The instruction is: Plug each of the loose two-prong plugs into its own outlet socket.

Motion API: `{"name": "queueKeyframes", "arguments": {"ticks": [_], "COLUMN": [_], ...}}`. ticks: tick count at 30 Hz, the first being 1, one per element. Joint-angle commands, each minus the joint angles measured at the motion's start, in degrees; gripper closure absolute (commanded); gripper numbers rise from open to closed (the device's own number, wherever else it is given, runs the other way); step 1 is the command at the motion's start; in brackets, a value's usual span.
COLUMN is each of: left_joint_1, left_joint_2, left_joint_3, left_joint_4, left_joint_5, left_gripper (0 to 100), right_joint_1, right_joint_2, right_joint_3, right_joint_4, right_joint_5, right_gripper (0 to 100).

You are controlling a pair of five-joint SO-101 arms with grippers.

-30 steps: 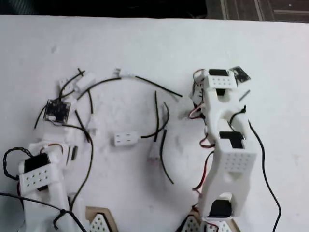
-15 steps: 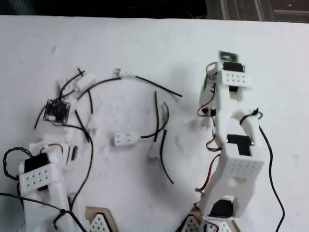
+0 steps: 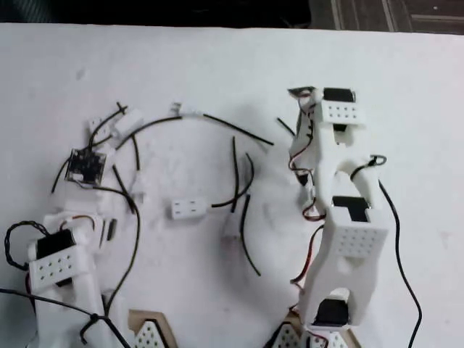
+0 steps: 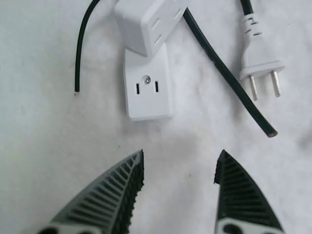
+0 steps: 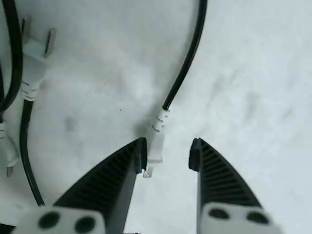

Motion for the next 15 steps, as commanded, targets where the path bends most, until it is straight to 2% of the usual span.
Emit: {"name": "queueKeyframes", "arguments": {"ticks": [1,8,15], "left_joint_1": [-0.13,-0.13,-0.13], "left_joint_2": [-1.19,-1.19,-1.19], "left_joint_3": [-0.35,-0.26,-0.26], "left_joint_4": [-0.97,-0.97,-0.97], "left_joint_5": [0.26,0.26,0.26], "left_gripper": [76,76,76], "right_joint_1": [1.36,2.42,-0.31], "right_joint_2": [-0.48,1.71,1.98], "right_joint_3": [-3.08,0.0,0.09], "right_joint_4": [1.63,1.63,1.89], "right_joint_5": [0.62,0.7,-2.2], "right_gripper": [84.3,84.3,84.3]}}
